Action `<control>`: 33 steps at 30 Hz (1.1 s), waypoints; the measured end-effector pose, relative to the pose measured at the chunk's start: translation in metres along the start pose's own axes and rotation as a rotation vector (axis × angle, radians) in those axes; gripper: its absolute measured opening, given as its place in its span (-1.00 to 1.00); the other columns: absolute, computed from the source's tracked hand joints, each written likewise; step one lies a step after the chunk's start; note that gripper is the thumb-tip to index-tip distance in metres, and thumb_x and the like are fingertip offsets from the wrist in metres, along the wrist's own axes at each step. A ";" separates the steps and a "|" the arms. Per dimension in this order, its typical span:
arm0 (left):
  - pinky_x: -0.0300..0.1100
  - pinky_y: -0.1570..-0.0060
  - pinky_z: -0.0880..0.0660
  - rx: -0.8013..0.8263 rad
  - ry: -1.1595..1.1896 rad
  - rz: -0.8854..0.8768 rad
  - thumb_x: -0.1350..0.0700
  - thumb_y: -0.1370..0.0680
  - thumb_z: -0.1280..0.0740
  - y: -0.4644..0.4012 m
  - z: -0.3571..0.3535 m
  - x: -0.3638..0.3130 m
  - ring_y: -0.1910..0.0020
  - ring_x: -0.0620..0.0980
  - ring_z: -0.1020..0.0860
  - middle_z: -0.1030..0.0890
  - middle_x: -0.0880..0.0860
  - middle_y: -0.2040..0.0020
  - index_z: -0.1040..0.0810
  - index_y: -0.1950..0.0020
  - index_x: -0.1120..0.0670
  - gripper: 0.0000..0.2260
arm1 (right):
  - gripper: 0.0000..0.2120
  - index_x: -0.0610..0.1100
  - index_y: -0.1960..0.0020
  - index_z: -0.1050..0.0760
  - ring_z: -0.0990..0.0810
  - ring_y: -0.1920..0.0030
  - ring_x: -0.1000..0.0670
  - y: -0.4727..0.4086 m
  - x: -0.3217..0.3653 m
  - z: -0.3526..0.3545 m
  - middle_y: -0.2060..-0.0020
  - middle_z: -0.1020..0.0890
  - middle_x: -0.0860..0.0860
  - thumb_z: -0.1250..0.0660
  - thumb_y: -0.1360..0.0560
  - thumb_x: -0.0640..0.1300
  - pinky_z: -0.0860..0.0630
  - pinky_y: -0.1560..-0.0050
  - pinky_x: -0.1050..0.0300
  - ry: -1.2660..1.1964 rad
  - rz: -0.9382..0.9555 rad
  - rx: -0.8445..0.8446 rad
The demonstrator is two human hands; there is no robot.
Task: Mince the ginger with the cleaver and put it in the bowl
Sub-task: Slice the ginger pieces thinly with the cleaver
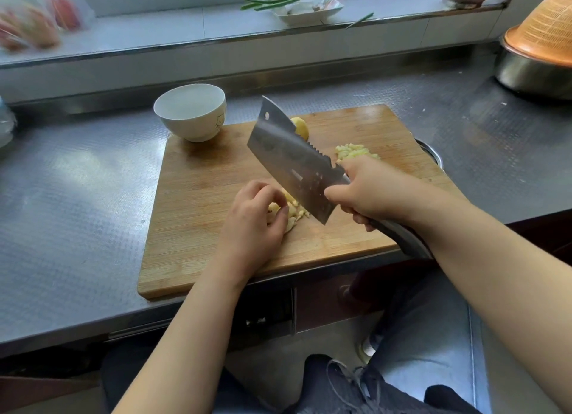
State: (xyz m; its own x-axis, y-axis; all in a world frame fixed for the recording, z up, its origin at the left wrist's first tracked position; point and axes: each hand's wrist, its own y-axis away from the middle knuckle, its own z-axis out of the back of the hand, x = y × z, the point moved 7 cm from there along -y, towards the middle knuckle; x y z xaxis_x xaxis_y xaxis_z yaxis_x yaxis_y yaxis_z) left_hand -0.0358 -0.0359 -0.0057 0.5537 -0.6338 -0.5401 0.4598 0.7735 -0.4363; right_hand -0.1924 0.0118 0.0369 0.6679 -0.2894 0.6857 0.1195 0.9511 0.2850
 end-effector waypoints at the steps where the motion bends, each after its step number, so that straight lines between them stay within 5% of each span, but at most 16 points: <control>1: -0.19 0.02 -0.44 0.015 -0.007 0.011 0.17 -0.50 -0.38 0.000 -0.001 0.001 0.03 -0.05 -0.47 -0.49 -0.05 0.02 -0.53 0.11 0.07 -0.96 | -0.94 -0.11 0.05 -0.41 -0.44 0.52 0.01 0.002 0.005 0.001 0.41 -0.46 -0.09 -0.22 -0.58 -0.23 -0.45 0.51 0.16 0.024 0.022 -0.008; 10: -0.25 0.06 -0.33 0.034 -0.072 0.001 0.17 -0.51 -0.34 0.000 -0.005 0.001 0.04 -0.04 -0.45 -0.50 -0.04 0.02 -0.54 0.09 0.10 -0.98 | -0.88 -0.15 -0.08 -0.47 -0.56 0.47 -0.03 0.000 0.029 -0.010 0.33 -0.59 -0.12 -0.22 -0.57 -0.18 -0.59 0.48 0.13 0.301 0.048 0.008; 17: -0.16 0.04 -0.40 0.041 -0.078 0.010 0.18 -0.49 -0.36 -0.001 -0.008 0.006 0.03 0.03 -0.47 -0.54 0.04 0.02 -0.51 0.12 0.10 -0.96 | -0.91 -0.21 0.03 -0.49 -0.66 0.36 -0.14 -0.010 0.031 -0.026 0.28 -0.63 -0.18 -0.22 -0.55 -0.24 -0.62 0.44 0.07 0.399 -0.015 0.054; 25: -0.22 0.02 -0.44 0.055 0.026 0.029 0.16 -0.52 -0.37 0.003 0.000 0.007 0.04 -0.10 -0.47 -0.48 -0.10 0.05 -0.54 0.08 0.06 -0.97 | -0.93 -0.17 -0.03 -0.43 -0.47 0.51 -0.06 -0.010 -0.001 -0.019 0.37 -0.50 -0.13 -0.22 -0.56 -0.22 -0.50 0.47 0.09 0.025 -0.051 0.001; 33: -0.28 0.02 -0.32 0.157 -0.047 0.026 0.02 -0.44 -0.45 0.012 0.002 0.005 -0.02 -0.10 -0.40 -0.39 -0.13 -0.05 -0.50 0.00 0.01 -0.79 | -0.95 -0.10 0.00 -0.44 -0.52 0.47 -0.03 0.006 0.022 -0.011 0.33 -0.56 -0.10 -0.22 -0.57 -0.18 -0.55 0.47 0.12 0.146 0.046 -0.037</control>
State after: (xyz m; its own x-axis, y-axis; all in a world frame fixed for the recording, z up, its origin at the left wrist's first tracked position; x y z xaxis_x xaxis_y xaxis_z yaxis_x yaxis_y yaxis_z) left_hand -0.0261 -0.0299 -0.0127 0.5972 -0.6159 -0.5138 0.5458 0.7815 -0.3023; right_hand -0.1692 0.0121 0.0461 0.7725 -0.2290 0.5923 0.1116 0.9672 0.2284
